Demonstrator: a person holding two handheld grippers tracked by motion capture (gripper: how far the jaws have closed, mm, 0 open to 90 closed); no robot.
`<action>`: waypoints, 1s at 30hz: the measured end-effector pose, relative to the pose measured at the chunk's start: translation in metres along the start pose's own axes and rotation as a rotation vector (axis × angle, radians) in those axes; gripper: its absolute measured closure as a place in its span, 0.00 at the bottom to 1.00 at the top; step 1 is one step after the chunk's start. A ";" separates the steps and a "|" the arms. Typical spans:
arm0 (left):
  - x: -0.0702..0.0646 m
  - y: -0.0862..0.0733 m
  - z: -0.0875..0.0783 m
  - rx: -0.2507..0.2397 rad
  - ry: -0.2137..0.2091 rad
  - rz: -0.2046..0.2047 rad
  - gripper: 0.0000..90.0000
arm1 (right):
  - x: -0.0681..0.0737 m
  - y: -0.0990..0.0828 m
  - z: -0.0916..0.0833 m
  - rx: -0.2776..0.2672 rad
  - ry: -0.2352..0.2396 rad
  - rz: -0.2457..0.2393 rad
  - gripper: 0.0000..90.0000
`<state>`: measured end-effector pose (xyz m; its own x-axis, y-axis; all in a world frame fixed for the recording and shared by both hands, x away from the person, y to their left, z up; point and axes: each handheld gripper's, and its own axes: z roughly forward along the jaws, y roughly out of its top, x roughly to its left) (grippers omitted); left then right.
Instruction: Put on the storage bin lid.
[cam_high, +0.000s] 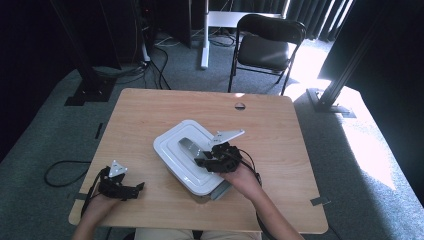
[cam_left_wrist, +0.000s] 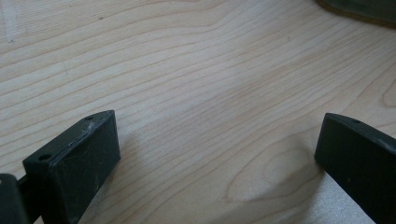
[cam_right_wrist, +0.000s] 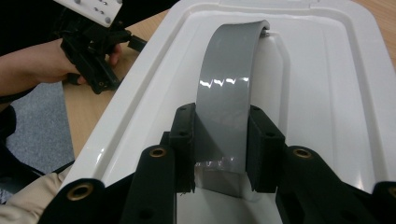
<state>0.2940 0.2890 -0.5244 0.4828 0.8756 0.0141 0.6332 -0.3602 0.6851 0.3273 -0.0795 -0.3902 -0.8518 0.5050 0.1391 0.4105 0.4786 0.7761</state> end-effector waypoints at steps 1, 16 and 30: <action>0.000 0.000 0.000 0.000 0.000 0.000 0.01 | 0.000 0.000 0.001 0.005 0.001 -0.005 0.75; 0.000 0.000 0.000 0.002 0.000 0.002 0.01 | 0.000 -0.008 0.000 0.011 0.018 -0.008 0.75; 0.000 0.000 0.000 0.002 0.002 0.001 0.01 | 0.000 -0.011 0.001 -0.009 0.017 -0.012 0.75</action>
<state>0.2939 0.2889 -0.5244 0.4828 0.8756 0.0162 0.6334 -0.3619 0.6839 0.3228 -0.0837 -0.3993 -0.8623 0.4865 0.1402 0.3970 0.4779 0.7836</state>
